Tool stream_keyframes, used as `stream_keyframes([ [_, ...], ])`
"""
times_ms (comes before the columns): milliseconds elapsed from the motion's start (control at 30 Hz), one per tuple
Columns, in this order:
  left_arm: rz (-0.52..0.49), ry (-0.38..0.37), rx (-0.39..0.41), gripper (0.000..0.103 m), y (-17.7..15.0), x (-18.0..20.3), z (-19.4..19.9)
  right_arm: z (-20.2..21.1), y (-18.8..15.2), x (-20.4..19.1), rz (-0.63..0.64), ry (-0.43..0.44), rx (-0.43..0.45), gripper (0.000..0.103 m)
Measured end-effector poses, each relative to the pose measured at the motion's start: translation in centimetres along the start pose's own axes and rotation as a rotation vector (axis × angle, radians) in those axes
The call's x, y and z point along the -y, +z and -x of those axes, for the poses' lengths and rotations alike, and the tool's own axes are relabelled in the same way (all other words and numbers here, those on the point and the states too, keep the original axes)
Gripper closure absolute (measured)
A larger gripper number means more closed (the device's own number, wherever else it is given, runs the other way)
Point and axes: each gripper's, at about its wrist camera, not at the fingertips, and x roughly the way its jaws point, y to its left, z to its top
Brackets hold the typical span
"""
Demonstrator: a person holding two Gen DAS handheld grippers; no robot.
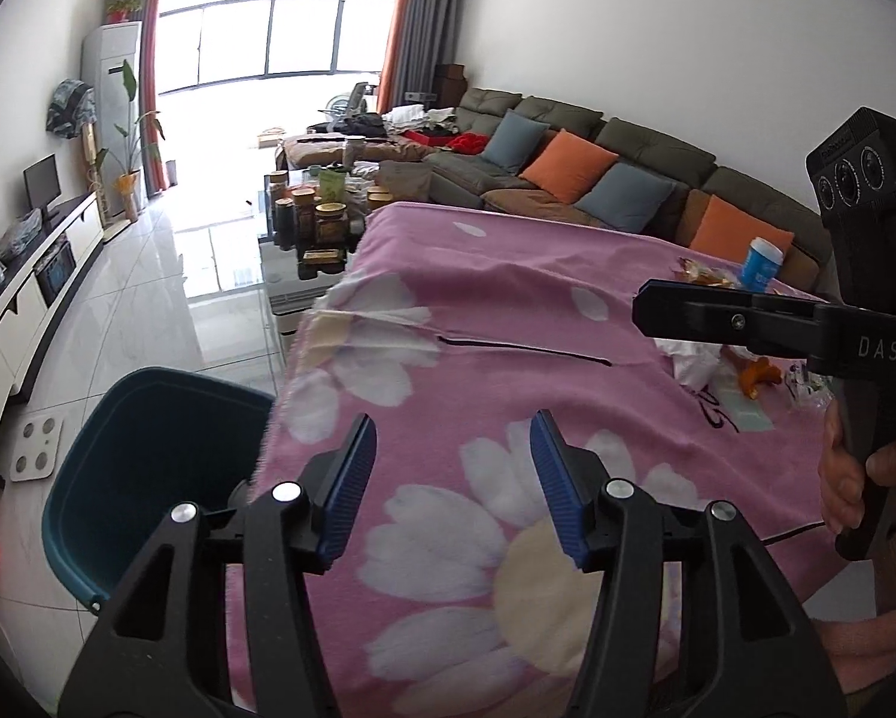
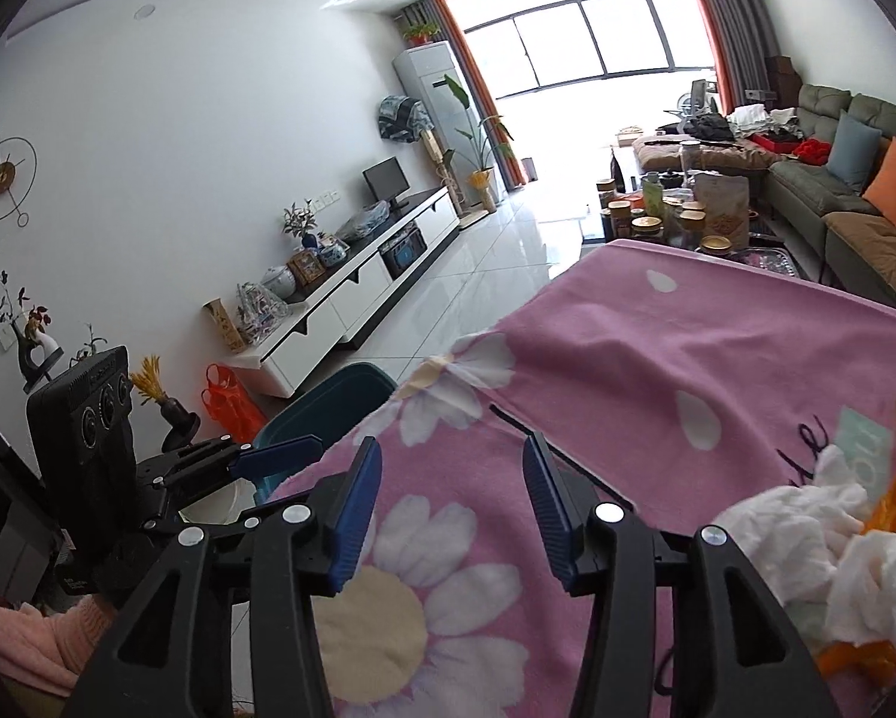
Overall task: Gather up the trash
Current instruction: 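Move both tools back over the table toward the white tissues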
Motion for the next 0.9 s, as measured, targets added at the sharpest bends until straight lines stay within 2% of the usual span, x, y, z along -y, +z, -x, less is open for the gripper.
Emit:
stream_keyframes([
  [233,-0.051,-0.078,-0.022,0.049,1.2,5.2,-3.0,4.7,-2.3,4.5,-0.067,-0.135,0.048,0.054],
  [567,-0.108,-0.119,-0.081,0.044,2.5,9.8,-6.5,9.0,-4.3,9.4,-0.134,-0.279,0.102,0.048],
  [633,-0.120,-0.132,-0.093,0.043,2.6,10.2,-7.0,9.5,-4.6,10.4,-0.158,-0.299,0.106,0.045],
  [900,-0.167,-0.190,-0.141,0.039,3.8,13.3,-9.6,8.9,-5.1,12.8,-0.191,-0.338,0.081,0.044],
])
